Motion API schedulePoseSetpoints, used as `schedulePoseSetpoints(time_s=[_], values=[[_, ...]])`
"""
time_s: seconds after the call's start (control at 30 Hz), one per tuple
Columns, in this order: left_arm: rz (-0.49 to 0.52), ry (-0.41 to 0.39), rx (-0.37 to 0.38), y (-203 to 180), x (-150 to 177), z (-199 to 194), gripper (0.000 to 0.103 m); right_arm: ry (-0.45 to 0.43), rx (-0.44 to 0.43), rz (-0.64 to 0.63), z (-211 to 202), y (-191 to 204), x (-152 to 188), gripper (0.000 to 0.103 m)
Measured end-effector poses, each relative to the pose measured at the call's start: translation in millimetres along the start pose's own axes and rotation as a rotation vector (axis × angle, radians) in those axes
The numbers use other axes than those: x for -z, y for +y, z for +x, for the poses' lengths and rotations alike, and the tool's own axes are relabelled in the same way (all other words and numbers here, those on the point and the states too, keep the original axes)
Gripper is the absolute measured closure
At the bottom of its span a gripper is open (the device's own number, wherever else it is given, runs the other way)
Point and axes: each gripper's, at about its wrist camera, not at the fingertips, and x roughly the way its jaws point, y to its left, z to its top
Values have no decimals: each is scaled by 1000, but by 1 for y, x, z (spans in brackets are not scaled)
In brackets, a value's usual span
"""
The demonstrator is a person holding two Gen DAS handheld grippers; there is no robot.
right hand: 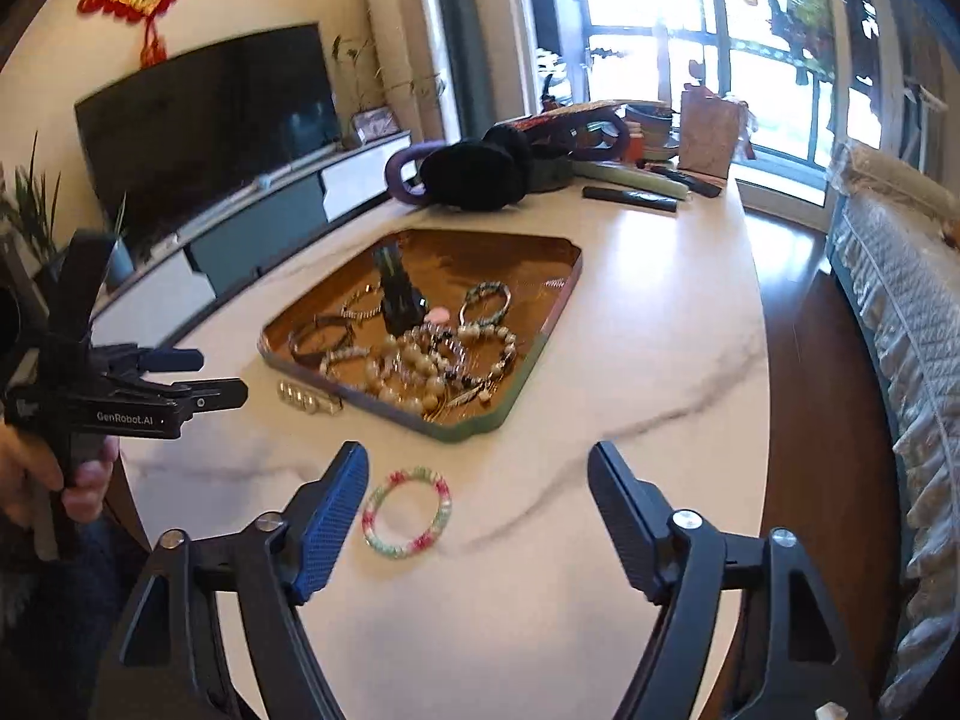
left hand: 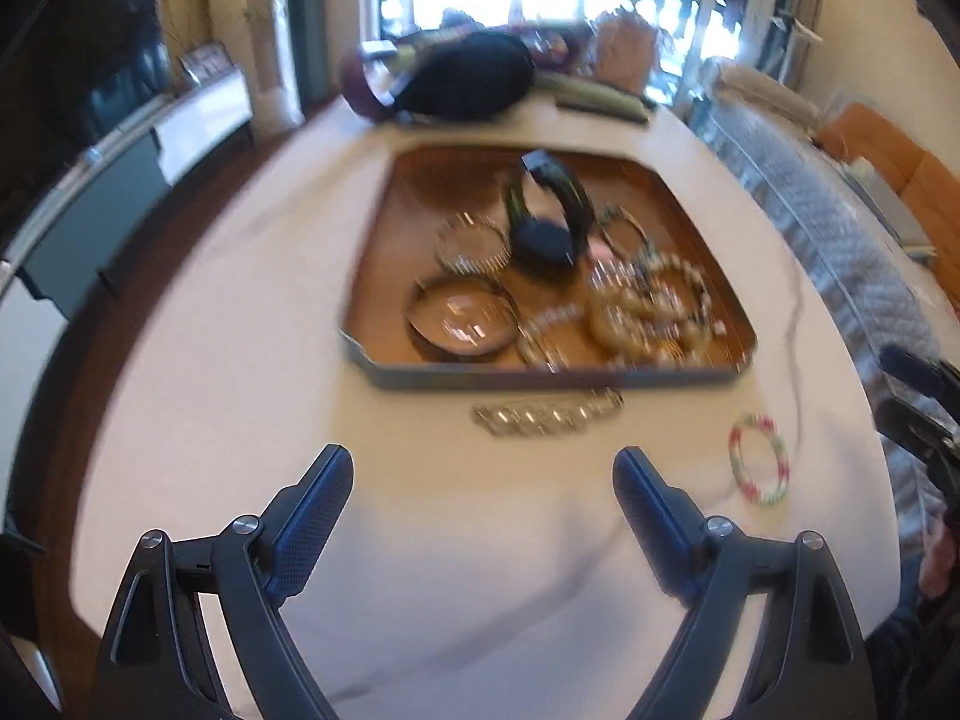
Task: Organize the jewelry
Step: 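Grasp the pearl brooch pin with the left gripper while the right gripper grasps the pink-green bead bracelet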
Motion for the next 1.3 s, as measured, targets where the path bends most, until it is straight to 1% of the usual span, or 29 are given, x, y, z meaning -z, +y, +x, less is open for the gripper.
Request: schedulePoseSetpoints(time_s=[0.1, 0.17, 0.2, 0.3, 0.43, 0.6, 0.67, 0.73, 0.8, 0.87, 0.93, 1.0, 1.1, 1.17, 1.2, 1.23, 1.27, 1.3], values=[[36, 34, 6, -5, 2, 13, 16, 49, -26, -7, 14, 3, 3, 51], [65, 40, 11, -10, 2, 17, 16, 81, -58, 4, 24, 4, 5, 53], [80, 36, 2, -12, 2, 18, 16, 90, -76, 10, 28, 5, 5, 55], [109, 37, -7, -17, 2, 22, 16, 102, -101, 25, 35, 7, 4, 57], [134, 35, 0, -23, 1, 25, 16, 127, -114, 18, 42, 10, 5, 57], [190, 18, -13, -31, -2, 27, 16, 154, -85, -9, 52, 15, 7, 58], [200, 20, -13, -33, -3, 30, 17, 165, -82, -1, 55, 13, 8, 59], [201, 29, -9, -32, -4, 34, 21, 176, -86, 9, 57, 11, 9, 63], [201, 35, -8, -30, -6, 38, 22, 181, -87, 7, 58, 10, 9, 64], [200, 39, -7, -29, -8, 41, 29, 184, -83, -2, 59, 12, 10, 65], [193, 41, 10, -27, -10, 42, 37, 191, -79, -13, 61, 14, 11, 65], [185, 44, 32, -26, -12, 42, 42, 197, -76, -18, 63, 15, 11, 66], [201, 43, 39, -29, -12, 41, 48, 198, -72, -20, 65, 16, 11, 66], [221, 47, 47, -34, -10, 40, 49, 197, -72, -19, 65, 16, 10, 66], [233, 50, 59, -37, -9, 39, 64, 197, -71, -19, 65, 16, 10, 66], [238, 61, 86, -39, -8, 38, 84, 198, -70, -20, 65, 17, 10, 66], [246, 66, 88, -42, -7, 36, 88, 198, -68, -24, 65, 18, 10, 66], [256, 63, 65, -44, -3, 34, 89, 198, -68, -27, 65, 18, 10, 66]])
